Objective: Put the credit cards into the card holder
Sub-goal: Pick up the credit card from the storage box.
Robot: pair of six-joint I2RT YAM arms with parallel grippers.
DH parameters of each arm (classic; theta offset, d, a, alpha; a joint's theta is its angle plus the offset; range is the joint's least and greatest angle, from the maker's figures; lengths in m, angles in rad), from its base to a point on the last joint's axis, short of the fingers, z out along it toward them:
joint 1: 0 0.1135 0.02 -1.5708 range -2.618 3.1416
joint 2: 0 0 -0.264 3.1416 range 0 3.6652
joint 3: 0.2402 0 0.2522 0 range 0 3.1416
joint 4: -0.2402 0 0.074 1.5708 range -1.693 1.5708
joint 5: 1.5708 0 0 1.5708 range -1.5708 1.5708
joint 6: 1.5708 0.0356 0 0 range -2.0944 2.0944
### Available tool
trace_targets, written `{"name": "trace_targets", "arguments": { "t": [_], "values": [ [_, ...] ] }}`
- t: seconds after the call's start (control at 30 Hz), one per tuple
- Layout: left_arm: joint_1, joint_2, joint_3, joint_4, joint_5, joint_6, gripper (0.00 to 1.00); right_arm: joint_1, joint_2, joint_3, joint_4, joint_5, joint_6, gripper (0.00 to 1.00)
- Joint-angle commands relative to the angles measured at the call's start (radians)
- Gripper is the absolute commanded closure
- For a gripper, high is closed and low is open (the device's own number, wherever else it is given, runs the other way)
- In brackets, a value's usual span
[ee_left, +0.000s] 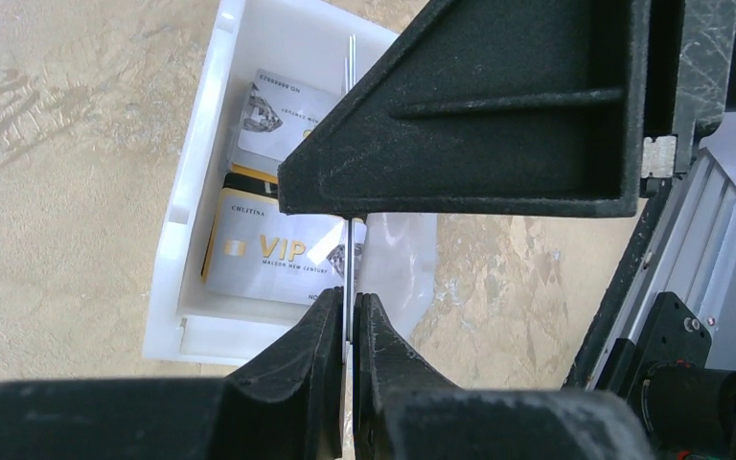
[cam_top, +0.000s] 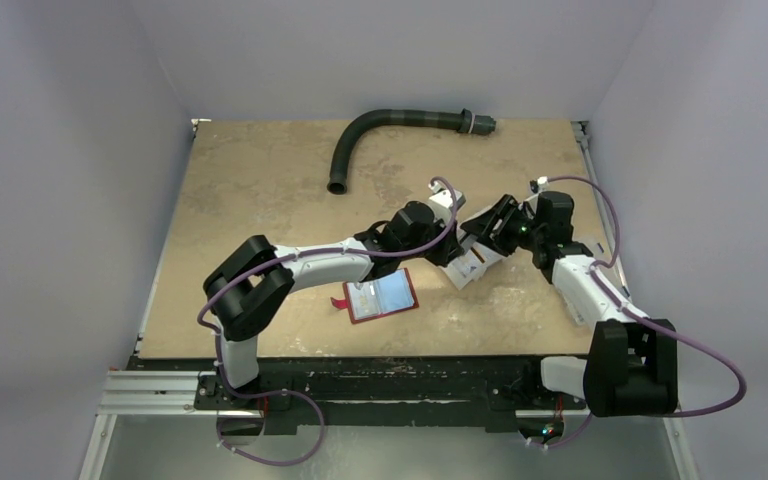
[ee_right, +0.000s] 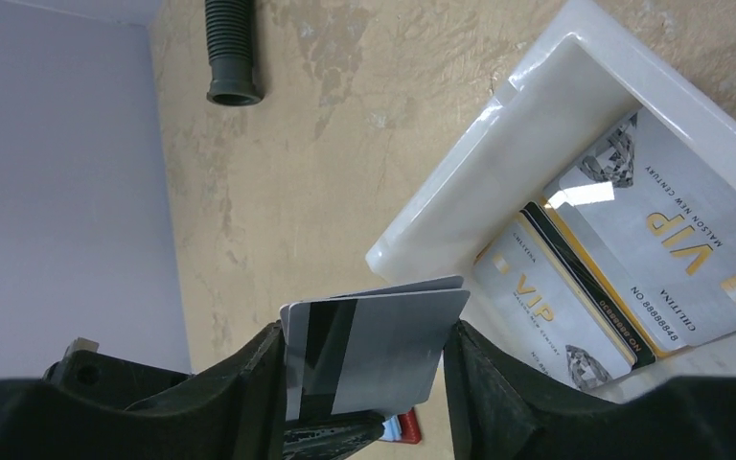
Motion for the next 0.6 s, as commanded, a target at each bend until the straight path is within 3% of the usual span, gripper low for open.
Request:
{"name": "trace_targets", "arguments": {
  "t": [0.0,0.07,0.2,0.3,0.57],
  "values": [
    [0.011,-0.012,0.045,-0.005,0.023,-0.03,0.88,-0.005,-0.017,0.02,0.018,0.005,-0.026,0.58],
    [0.028,-0.017,0.039,-0.004,0.05,-0.06,0.68,-0.009,-0.015,0.026,0.01,0.006,-0.041,0.69],
    [0.111,-0.037,-0.028,0.106,0.226,-0.186,0.38,-0.035,-0.005,0.036,-0.006,-0.016,-0.082,0.78],
    [0.153,-0.041,-0.052,0.18,0.332,-0.264,0.32,-0.082,0.008,0.03,-0.002,-0.069,-0.111,0.84],
    [0.152,0.015,-0.005,0.135,0.35,-0.262,0.31,-0.129,0.065,0.043,-0.029,-0.176,-0.179,0.83]
  ]
}}
